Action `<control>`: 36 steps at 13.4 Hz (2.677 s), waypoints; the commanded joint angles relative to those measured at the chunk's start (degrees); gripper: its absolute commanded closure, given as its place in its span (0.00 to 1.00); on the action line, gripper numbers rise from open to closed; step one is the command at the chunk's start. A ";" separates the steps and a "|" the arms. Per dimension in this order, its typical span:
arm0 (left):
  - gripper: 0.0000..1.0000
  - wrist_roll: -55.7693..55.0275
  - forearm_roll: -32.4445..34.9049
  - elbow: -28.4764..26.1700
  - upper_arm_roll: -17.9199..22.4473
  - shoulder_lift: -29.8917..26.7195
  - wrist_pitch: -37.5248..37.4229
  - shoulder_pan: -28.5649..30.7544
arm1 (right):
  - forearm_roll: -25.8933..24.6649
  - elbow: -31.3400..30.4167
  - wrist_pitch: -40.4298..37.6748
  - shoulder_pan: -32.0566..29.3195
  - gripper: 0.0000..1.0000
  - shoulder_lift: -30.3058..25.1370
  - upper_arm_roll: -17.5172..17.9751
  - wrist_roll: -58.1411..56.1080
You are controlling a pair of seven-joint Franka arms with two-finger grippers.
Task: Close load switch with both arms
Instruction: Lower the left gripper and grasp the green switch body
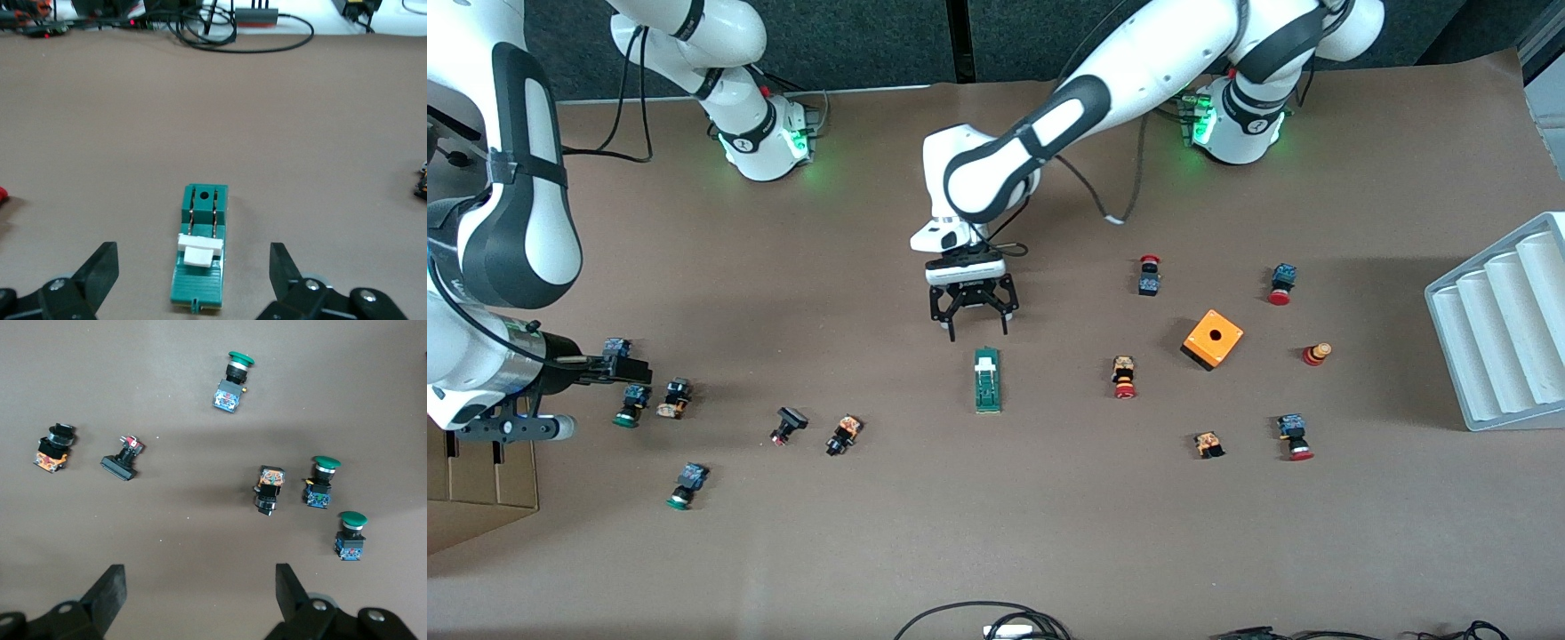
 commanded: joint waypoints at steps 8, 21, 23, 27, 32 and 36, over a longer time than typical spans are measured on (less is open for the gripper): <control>0.00 -21.77 16.81 2.91 3.55 9.98 -7.43 -5.47 | 0.98 1.16 0.20 -0.18 0.00 1.04 0.14 -0.49; 0.01 -23.12 21.56 7.21 10.57 16.23 -12.44 -11.63 | 1.51 1.16 1.43 0.88 0.00 3.15 0.84 -3.64; 0.12 -23.29 21.39 7.13 10.58 16.15 -12.44 -11.63 | 2.29 1.16 2.22 0.88 0.00 4.38 1.02 -4.53; 0.15 -23.03 20.60 7.04 10.49 15.97 -12.62 -11.81 | 3.18 0.90 2.57 3.59 0.00 6.22 1.11 -6.63; 0.15 -22.68 17.18 7.30 10.40 15.62 -13.32 -13.04 | 3.61 0.90 6.79 5.97 0.00 7.72 1.11 -20.96; 0.25 -23.03 16.82 7.04 10.40 15.79 -15.08 -14.09 | 3.00 0.72 6.70 8.87 0.00 7.55 0.93 -22.63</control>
